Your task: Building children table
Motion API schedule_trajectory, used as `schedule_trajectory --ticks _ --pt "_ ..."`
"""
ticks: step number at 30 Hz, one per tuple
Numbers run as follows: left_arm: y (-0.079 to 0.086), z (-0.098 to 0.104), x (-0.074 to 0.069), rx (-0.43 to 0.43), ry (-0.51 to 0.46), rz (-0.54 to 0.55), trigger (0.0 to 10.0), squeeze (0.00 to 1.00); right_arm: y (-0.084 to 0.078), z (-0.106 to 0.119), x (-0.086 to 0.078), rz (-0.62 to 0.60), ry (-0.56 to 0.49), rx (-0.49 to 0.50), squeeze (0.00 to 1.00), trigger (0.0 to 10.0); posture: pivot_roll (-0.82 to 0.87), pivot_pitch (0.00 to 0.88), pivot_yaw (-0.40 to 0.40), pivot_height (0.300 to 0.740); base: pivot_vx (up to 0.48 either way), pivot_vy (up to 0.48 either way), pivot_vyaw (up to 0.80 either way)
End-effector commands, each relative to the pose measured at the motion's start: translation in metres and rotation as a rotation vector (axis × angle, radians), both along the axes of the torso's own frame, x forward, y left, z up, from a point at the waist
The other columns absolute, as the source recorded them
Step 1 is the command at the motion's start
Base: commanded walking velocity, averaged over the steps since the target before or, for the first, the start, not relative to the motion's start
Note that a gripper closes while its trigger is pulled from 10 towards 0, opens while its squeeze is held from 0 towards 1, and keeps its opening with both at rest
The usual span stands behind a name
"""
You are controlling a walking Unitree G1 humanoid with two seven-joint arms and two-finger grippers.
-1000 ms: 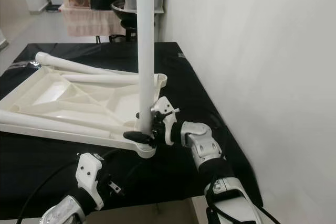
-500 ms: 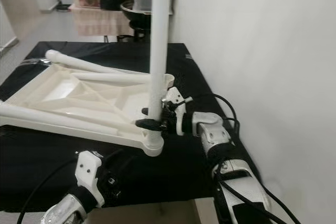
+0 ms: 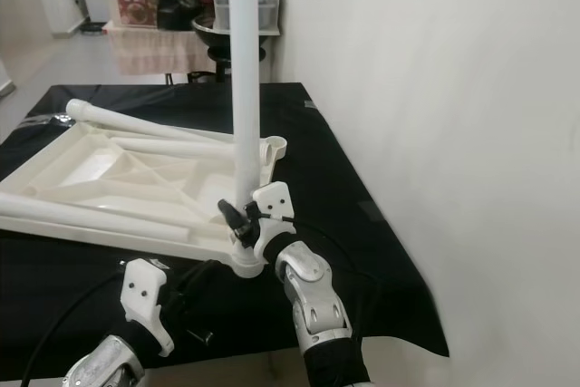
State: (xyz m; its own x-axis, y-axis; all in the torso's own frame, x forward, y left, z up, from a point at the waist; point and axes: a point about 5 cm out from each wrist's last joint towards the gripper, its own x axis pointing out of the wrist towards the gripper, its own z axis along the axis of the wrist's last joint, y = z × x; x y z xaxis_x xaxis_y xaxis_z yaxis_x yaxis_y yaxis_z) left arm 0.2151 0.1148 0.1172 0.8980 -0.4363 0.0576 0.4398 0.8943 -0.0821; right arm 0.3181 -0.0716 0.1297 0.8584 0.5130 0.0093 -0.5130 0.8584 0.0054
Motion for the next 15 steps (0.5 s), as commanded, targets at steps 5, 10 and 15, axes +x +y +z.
schedule_trajectory --ticks 5,10,15 --pt "0.0 -0.003 0.002 0.037 0.018 -0.016 10.0 0.0 -0.003 -0.018 -0.01 -0.019 0.155 -0.04 0.0 10.0 0.02 0.0 -0.052 0.74 0.0 0.0 0.0" --pt "0.0 -0.003 0.003 0.048 0.014 -0.013 10.0 0.0 0.0 -0.01 -0.011 0.079 0.134 -0.005 0.53 10.0 0.03 0.0 -0.052 0.74 0.0 0.0 0.0" --pt "-0.002 -0.006 0.005 0.044 0.027 -0.016 10.0 0.0 -0.005 0.02 -0.001 0.431 0.041 0.046 1.0 10.0 0.03 0.0 -0.06 0.74 0.0 0.0 0.0"
